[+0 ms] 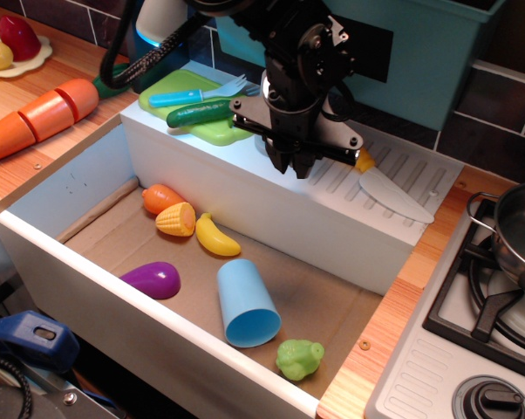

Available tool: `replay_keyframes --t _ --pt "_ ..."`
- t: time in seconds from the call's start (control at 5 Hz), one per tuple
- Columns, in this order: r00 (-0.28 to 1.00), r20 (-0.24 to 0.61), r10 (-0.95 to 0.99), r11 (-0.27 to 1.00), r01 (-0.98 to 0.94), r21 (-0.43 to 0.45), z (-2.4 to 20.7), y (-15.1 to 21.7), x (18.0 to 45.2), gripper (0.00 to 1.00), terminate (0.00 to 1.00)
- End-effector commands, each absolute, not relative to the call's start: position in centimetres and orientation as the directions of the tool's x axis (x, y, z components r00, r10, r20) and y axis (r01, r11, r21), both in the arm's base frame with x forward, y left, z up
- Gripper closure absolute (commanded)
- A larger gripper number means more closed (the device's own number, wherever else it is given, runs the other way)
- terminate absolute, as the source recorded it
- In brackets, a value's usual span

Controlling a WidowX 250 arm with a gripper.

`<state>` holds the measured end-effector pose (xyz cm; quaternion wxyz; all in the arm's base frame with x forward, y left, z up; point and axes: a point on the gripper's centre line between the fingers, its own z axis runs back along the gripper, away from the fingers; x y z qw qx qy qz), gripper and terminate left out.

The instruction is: Turn lever vertical to front

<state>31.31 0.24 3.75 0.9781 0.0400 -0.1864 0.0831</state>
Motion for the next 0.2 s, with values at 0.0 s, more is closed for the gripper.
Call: replay_keyframes --t 0.0 --pt "0.933 0.33 0.143 0.985 -0.166 0.041 3.99 0.16 30.62 0.0 1.0"
